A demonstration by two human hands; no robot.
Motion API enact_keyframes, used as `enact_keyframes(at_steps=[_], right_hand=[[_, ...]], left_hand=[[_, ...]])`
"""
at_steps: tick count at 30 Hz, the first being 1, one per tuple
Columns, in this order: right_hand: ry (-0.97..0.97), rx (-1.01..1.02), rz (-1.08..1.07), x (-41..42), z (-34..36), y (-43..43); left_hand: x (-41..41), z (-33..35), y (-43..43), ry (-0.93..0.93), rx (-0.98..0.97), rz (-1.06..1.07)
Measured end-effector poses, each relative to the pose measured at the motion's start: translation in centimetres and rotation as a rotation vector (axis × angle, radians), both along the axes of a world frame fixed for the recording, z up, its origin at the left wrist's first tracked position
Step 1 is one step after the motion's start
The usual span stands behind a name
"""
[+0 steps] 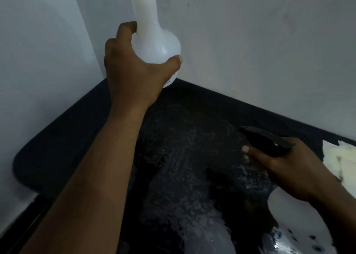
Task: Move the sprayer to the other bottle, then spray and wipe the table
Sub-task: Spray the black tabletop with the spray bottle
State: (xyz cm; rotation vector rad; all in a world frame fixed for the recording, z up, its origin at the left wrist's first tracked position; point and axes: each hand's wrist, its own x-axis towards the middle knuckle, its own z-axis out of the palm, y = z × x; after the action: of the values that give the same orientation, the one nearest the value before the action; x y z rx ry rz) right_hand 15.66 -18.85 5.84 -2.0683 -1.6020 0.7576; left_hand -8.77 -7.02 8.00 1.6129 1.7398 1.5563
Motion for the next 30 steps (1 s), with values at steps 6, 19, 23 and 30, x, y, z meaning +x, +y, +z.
enact_keyframes(at_steps=[6, 19, 23, 30], right_hand=[[0.065, -0.049, 0.049, -0.7, 0.2, -0.4], [0.098, -0.190, 0.289, -7.4, -0.3, -0.4], [-0.046, -0.271, 0.419, -7.2, 0.8, -1.6], [-0.074, -0.426, 0.269, -2.3, 1.6, -1.4]], left_hand=[[-0.3, 0.2, 0.2, -0.065, -0.006, 0.010], [-0.5, 0.7, 0.0, -0.003, 0.006, 0.023], [-0.8, 0.5, 0.2, -0.001, -0.011, 0.012], [-1.1, 0.3, 0.4, -0.013, -0.022, 0.005]])
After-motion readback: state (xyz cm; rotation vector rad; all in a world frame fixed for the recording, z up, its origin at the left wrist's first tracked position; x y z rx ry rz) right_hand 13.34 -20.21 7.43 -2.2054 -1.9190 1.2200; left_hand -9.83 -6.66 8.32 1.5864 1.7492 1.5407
